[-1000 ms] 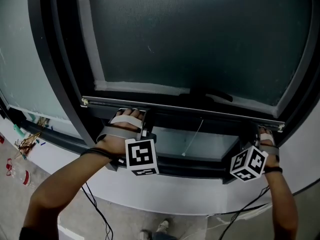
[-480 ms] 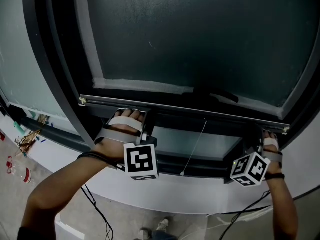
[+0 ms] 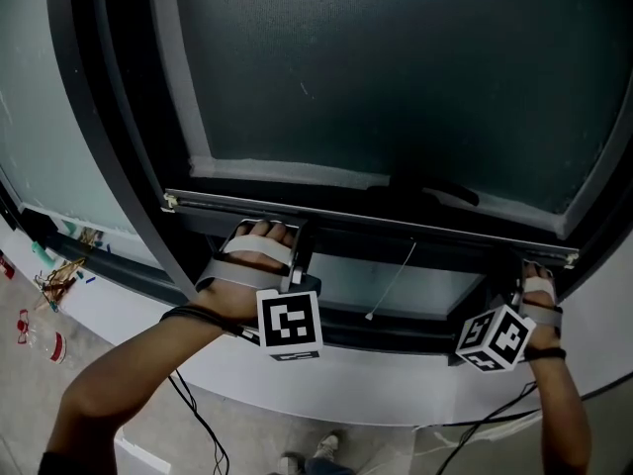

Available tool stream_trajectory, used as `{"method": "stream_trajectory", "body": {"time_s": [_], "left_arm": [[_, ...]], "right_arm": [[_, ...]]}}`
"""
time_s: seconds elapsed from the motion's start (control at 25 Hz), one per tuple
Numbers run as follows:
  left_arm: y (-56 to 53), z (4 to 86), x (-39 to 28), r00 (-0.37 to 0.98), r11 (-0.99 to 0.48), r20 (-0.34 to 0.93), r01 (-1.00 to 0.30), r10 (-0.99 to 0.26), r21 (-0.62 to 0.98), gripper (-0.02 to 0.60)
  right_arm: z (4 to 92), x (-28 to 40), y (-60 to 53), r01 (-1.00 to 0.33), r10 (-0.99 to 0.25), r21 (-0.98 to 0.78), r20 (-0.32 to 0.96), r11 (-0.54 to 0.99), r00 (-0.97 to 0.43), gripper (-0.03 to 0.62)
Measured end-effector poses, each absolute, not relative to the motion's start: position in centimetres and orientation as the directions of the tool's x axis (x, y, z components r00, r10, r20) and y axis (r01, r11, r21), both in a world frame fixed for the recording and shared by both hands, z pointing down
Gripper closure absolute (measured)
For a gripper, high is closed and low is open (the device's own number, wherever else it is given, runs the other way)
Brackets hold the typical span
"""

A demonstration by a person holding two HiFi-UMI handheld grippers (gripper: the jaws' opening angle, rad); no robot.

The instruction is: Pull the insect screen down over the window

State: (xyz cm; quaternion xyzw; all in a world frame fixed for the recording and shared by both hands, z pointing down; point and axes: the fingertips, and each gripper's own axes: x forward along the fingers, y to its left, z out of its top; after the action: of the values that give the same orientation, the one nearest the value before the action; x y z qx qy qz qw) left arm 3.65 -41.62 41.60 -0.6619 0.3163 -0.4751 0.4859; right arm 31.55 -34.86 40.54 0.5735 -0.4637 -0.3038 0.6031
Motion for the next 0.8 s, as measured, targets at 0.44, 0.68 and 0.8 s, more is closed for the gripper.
{"method": "stream_trajectory", "body": {"time_s": [0.44,0.68,0.8], "left_arm": [[-41.8,41.2,3.2,0.340,-0.267,0.269,0.054,-0.901,-0.962,0.449],[-42.3,40.3,3.0,0.314,-0.214,0.233,0.096,-0.920,-0.972,0.457],[-41.7,40.2,3.3,0.343,-0.252,0.254,0.050,-0.904,-0.966,0.459]], "right_arm": [[40.6,31.3,-34.8,-0.138,-0.886,0.977,0.203,0.160,0.416,0.486],[39.9,31.6,-35.0,-0.137,-0.883,0.968,0.249,0.211,0.397,0.497],[39.7,31.5,-34.9,-0.149,-0.894,0.970,0.236,0.192,0.382,0.488]]}}
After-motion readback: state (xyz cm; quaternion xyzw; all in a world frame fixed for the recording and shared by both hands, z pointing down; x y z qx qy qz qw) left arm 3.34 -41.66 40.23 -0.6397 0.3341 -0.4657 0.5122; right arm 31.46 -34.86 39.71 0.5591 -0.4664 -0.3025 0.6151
